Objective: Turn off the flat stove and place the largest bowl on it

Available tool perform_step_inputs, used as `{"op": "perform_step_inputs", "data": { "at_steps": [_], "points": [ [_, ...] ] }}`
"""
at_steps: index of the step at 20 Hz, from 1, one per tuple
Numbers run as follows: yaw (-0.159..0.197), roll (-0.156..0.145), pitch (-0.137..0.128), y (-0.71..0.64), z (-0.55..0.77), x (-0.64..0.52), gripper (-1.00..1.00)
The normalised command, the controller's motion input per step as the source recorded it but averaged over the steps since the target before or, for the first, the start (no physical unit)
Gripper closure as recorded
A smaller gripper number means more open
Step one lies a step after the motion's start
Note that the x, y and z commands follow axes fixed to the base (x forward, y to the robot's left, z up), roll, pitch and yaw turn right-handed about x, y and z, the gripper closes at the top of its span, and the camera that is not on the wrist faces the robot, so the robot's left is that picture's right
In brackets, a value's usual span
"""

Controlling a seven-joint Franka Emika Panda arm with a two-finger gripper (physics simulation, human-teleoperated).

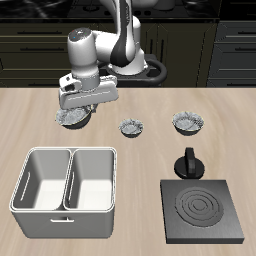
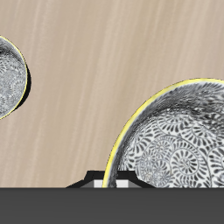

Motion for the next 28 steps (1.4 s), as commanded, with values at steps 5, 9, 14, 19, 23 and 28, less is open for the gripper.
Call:
{"op": "perform_step_inputs", "data": {
  "at_steps": [5,9,14,19,23,28],
  "points": [
    [-0.022,-0.019,-0.008,0.32,0.23,0.27,1.0],
    [-0.021,-0.017,0.005,0.27,0.11,0.32,1.0],
    [-0.027,-0.023,0.0,0.28,0.16,0.4,1.0],
    [0.003,0.018,-0.002,0.36,0.1,0.32,1.0],
    [-0.033,0.014,-0.001,0.43,0.14,0.27,1.0],
    [-0.01,0.022,-0.007,0.46,0.15,0.21,1.0]
  ]
}}
